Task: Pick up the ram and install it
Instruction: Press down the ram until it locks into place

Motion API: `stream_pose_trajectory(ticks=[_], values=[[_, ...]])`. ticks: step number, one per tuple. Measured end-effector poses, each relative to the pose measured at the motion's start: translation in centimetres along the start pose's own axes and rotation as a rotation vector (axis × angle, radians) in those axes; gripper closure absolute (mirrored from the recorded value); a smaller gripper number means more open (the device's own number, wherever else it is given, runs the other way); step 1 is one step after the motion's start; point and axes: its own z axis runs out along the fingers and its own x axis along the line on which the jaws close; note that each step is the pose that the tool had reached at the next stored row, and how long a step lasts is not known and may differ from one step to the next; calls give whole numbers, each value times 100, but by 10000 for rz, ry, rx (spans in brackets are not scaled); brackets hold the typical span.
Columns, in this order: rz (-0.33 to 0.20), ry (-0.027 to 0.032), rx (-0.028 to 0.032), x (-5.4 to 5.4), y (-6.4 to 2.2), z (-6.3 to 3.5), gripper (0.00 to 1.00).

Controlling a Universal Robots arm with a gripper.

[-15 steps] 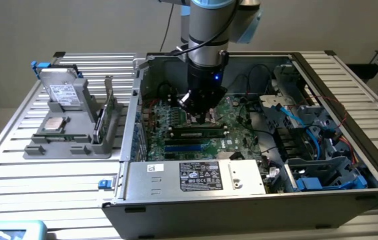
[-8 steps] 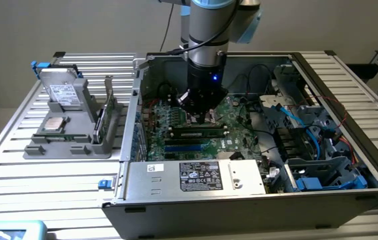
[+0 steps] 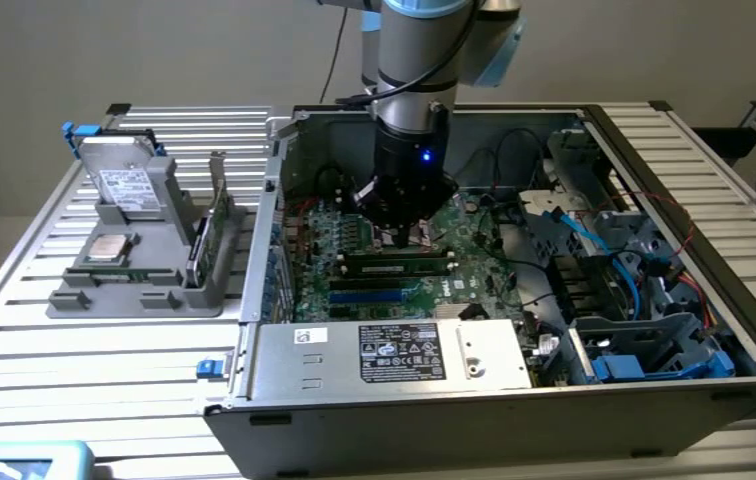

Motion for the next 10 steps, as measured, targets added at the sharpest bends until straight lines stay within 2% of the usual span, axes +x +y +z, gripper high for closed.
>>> stream_pose_trajectory(ticks=[7, 10], values=[[736, -58, 6, 0, 0, 0, 89], [812, -64, 7, 0, 0, 0, 89]])
